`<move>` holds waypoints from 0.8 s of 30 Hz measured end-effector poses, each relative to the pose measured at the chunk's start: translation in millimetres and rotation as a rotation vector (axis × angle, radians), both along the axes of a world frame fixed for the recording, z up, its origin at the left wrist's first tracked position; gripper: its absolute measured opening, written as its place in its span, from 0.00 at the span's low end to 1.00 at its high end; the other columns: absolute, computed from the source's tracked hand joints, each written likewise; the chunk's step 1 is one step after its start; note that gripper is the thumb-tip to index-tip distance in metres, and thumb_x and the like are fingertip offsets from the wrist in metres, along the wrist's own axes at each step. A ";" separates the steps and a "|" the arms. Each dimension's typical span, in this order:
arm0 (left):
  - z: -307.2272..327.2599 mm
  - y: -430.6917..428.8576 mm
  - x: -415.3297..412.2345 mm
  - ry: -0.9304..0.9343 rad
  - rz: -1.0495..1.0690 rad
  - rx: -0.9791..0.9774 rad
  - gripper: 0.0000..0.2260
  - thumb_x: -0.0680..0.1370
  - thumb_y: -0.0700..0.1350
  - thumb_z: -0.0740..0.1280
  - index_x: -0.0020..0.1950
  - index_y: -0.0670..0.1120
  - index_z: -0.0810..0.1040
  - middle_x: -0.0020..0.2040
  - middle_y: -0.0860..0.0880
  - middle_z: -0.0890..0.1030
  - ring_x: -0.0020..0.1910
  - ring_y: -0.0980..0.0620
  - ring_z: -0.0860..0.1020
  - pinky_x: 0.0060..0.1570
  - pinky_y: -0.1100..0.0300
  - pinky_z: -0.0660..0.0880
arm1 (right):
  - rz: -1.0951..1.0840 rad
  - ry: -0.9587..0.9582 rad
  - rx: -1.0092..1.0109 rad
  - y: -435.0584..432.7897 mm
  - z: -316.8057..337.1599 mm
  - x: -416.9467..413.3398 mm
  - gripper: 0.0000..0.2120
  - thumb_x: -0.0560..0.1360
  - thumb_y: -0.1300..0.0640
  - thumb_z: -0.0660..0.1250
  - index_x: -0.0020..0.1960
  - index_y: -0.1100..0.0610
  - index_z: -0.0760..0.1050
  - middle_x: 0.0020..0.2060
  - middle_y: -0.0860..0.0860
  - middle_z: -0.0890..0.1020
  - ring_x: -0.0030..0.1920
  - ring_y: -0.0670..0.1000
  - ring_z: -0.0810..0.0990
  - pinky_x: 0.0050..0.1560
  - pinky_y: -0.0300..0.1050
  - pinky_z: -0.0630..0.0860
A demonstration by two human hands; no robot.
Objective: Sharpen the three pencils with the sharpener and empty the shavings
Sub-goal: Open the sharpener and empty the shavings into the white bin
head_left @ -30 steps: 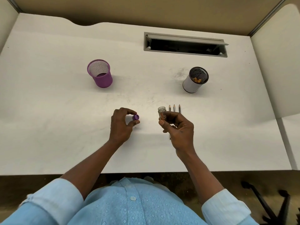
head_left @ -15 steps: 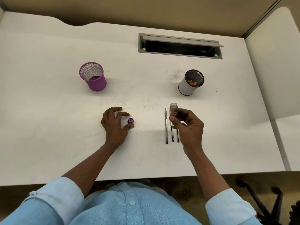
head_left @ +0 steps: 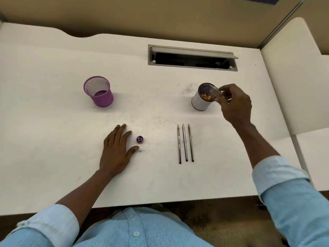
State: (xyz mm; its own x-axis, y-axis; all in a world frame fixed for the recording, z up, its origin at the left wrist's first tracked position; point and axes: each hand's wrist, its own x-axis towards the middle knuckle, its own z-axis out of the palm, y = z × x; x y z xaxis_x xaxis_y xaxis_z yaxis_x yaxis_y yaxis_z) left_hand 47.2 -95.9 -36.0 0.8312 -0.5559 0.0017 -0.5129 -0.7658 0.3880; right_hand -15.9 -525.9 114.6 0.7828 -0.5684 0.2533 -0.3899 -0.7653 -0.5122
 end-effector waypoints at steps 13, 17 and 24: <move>6.8 -2.9 -0.7 -0.043 -0.005 0.065 0.30 0.84 0.63 0.55 0.79 0.46 0.70 0.86 0.45 0.62 0.86 0.42 0.59 0.81 0.44 0.59 | 0.307 0.476 -0.519 -40.8 20.9 52.9 0.29 0.75 0.66 0.75 0.74 0.58 0.72 0.57 0.61 0.84 0.57 0.68 0.81 0.49 0.59 0.78; 6.8 -3.0 -0.2 -0.041 -0.003 0.067 0.30 0.84 0.63 0.56 0.79 0.46 0.71 0.86 0.45 0.62 0.86 0.42 0.59 0.81 0.44 0.59 | 0.335 0.550 -0.541 -42.2 22.1 59.9 0.29 0.76 0.66 0.74 0.75 0.61 0.70 0.59 0.63 0.82 0.59 0.68 0.80 0.48 0.60 0.77; 7.1 -3.8 -0.3 -0.050 -0.002 0.065 0.30 0.84 0.63 0.55 0.78 0.45 0.71 0.86 0.45 0.63 0.86 0.42 0.60 0.81 0.44 0.60 | 0.371 0.548 -0.552 -42.6 23.1 63.2 0.19 0.77 0.66 0.73 0.67 0.61 0.78 0.55 0.61 0.82 0.58 0.66 0.79 0.43 0.55 0.76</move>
State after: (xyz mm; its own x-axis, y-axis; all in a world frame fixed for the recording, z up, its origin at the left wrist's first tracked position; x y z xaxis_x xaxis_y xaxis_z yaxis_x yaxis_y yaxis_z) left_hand 46.9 -99.7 -28.9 0.8297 -0.5582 0.0071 -0.5323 -0.7871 0.3118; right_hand 47.3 -568.5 137.7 0.9862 -0.1579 -0.0496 -0.1483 -0.9762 0.1579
